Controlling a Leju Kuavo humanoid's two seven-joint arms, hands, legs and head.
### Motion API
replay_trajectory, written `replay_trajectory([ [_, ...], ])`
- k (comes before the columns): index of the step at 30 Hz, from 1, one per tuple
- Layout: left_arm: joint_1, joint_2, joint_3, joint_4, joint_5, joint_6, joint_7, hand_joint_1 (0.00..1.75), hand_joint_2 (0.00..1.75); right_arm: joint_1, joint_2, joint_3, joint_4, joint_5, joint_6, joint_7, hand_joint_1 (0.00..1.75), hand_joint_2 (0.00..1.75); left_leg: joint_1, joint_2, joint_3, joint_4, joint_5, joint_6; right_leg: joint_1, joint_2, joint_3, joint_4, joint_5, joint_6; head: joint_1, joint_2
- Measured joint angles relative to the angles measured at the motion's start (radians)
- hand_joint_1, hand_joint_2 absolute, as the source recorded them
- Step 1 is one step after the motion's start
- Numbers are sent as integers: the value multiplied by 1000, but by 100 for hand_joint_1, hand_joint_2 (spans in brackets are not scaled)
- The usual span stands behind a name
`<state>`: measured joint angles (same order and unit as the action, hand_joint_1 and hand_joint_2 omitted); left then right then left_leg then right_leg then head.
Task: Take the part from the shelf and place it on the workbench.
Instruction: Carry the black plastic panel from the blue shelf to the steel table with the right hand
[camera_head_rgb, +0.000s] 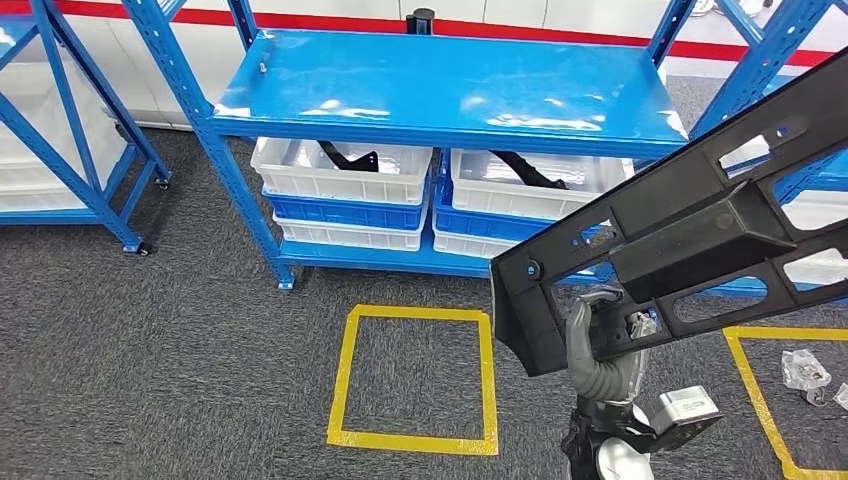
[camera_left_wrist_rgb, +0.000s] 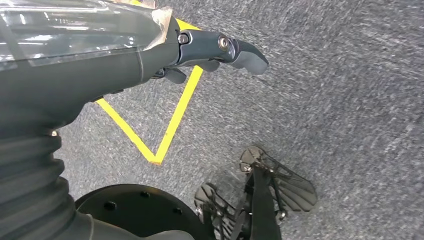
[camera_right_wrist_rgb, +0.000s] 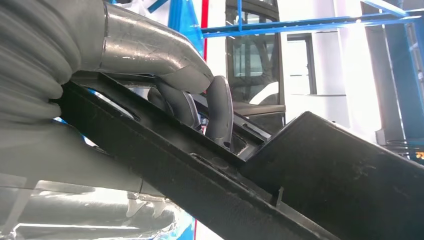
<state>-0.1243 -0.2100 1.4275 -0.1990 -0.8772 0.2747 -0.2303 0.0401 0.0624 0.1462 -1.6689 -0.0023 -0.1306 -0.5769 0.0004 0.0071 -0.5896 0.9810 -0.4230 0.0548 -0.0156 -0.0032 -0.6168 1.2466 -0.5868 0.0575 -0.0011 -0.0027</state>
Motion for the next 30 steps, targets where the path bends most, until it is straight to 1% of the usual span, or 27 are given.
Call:
replay_trajectory([
  [1,-1,-1,0,1,0,-1,0,0,175,-2,1,0,2,3,-1,0,175,175,0,0,-9,2,7,-3,0,0,45,-66,25,8,0,0],
  [2,-1,-2,0,2,-1,-1,1,0,175,-5,2,1,4,6,-1,0,175,175,-1,0,-17,4,14,-7,0,0,98,-147,42,11,0,0],
  [3,-2,-2,0,2,-4,-1,0,0,175,-7,4,1,5,9,-2,-1,175,175,-3,0,-23,7,21,-12,3,1,141,-215,52,10,-1,0],
  [4,-3,-3,-1,3,-8,1,-3,0,175,-10,6,2,5,11,-3,-2,175,175,-5,0,-28,9,27,-17,6,2,165,-263,55,5,-2,0],
  [5,-3,-3,-2,4,-15,3,-7,0,175,-11,7,2,6,13,-4,-4,175,175,-6,-1,-31,9,34,-22,10,3,174,-283,53,-2,-3,0],
  [6,-4,-4,-3,4,-21,7,-11,0,175,-11,8,3,7,15,-6,-5,175,175,-7,-3,-34,8,41,-28,12,3,169,-285,56,-10,-5,0],
  [7,-4,-4,-4,4,-27,11,-12,0,175,-11,9,4,8,17,-7,-7,175,175,-5,-6,-36,9,42,-34,7,1,161,-285,60,-19,-5,0],
  [8,-4,-4,-6,4,-29,15,-10,0,175,-12,10,6,10,20,-8,-8,175,175,-3,-8,-43,18,30,-41,3,-1,157,-285,66,-31,-6,0],
  [9,-4,-3,-6,4,-30,20,-7,0,175,-13,11,10,12,22,-8,-9,175,175,0,-10,-54,45,1,-47,-2,-6,150,-287,74,-43,-9,0],
  [11,-4,-4,-6,4,-29,30,-2,0,175,-14,12,19,16,24,-6,-13,175,175,4,-11,-93,155,-91,-60,-3,-17,135,-287,89,-61,-12,0],
  [12,-3,-4,-6,4,-26,37,-1,0,175,-14,11,24,20,24,-1,-15,175,175,7,-11,-114,224,-128,-65,-2,-24,127,-286,95,-64,-13,0],
  [13,-3,-4,-6,5,-23,43,1,0,175,-14,11,29,24,24,5,-16,175,175,10,-11,-127,277,-144,-70,-1,-31,121,-285,101,-63,-13,0],
  [14,-3,-4,-6,5,-19,49,2,0,175,-14,10,34,28,23,11,-17,175,175,13,-10,-125,300,-141,-73,0,-39,115,-284,106,-61,-13,0],
  [15,-3,-4,-6,5,-16,53,3,0,175,-14,9,39,33,23,17,-18,175,175,16,-7,-104,283,-122,-75,0,-47,110,-281,110,-59,-13,0],
  [16,-3,-4,-6,5,-13,57,4,0,175,-15,9,45,37,23,22,-18,175,175,18,1,-62,227,-96,-76,0,-55,106,-277,113,-57,-13,0],
  [17,-4,-4,-6,5,-11,60,4,0,175,-17,9,50,40,22,27,-18,175,175,19,20,-12,152,-78,-75,1,-63,101,-273,114,-55,-14,0],
  [18,-5,-5,-5,5,-9,64,5,0,175,-20,8,54,43,22,32,-18,175,175,17,39,30,86,-65,-71,3,-70,96,-268,116,-52,-14,0],
  [19,-6,-6,-5,6,-7,68,6,0,175,-25,8,58,47,21,37,-18,175,175,14,54,55,39,-60,-64,6,-79,93,-264,117,-48,-12,0],
  [20,-7,-6,-5,6,-5,71,7,0,175,-29,8,63,49,21,42,-17,175,175,9,60,62,19,-62,-56,9,-87,90,-262,119,-43,-11,0],
  [22,-7,-7,-4,6,-3,79,8,0,175,-38,7,72,54,20,51,-16,175,175,4,42,51,13,-54,-37,11,-101,86,-262,124,-30,-8,0],
  [23,-7,-8,-3,6,-2,83,9,0,175,-41,6,76,57,19,55,-14,175,175,4,33,47,10,-48,-28,9,-92,80,-256,119,-24,-8,0],
  [24,-7,-9,-2,6,-2,88,9,0,175,-44,5,78,59,18,60,-12,175,175,5,24,43,6,-41,-19,7,-73,70,-236,105,-22,-6,0],
  [25,-7,-10,-2,6,-3,93,8,0,175,-47,3,79,62,16,66,-9,175,175,7,15,37,3,-33,-10,5,-49,50,-194,79,-24,-5,0],
  [26,-8,-11,-2,6,-5,97,6,0,175,-49,0,80,66,13,74,-6,175,175,7,5,29,3,-26,-5,4,-25,23,-131,45,-29,-4,0],
  [28,-7,-12,-2,6,-13,105,3,0,175,-51,-6,83,77,8,88,1,175,175,4,-19,13,4,-14,0,4,-6,-30,2,-11,-35,-2,0],
  [29,-7,-12,-2,6,-19,108,2,0,175,-51,-8,84,82,5,93,5,175,175,3,-31,6,4,-8,0,4,-4,-38,31,-19,-32,-2,0],
  [30,-6,-12,-3,6,-23,111,3,0,175,-51,-9,84,86,2,97,8,175,175,3,-44,0,4,-2,-2,4,-2,-25,16,-11,-26,-2,0],
])
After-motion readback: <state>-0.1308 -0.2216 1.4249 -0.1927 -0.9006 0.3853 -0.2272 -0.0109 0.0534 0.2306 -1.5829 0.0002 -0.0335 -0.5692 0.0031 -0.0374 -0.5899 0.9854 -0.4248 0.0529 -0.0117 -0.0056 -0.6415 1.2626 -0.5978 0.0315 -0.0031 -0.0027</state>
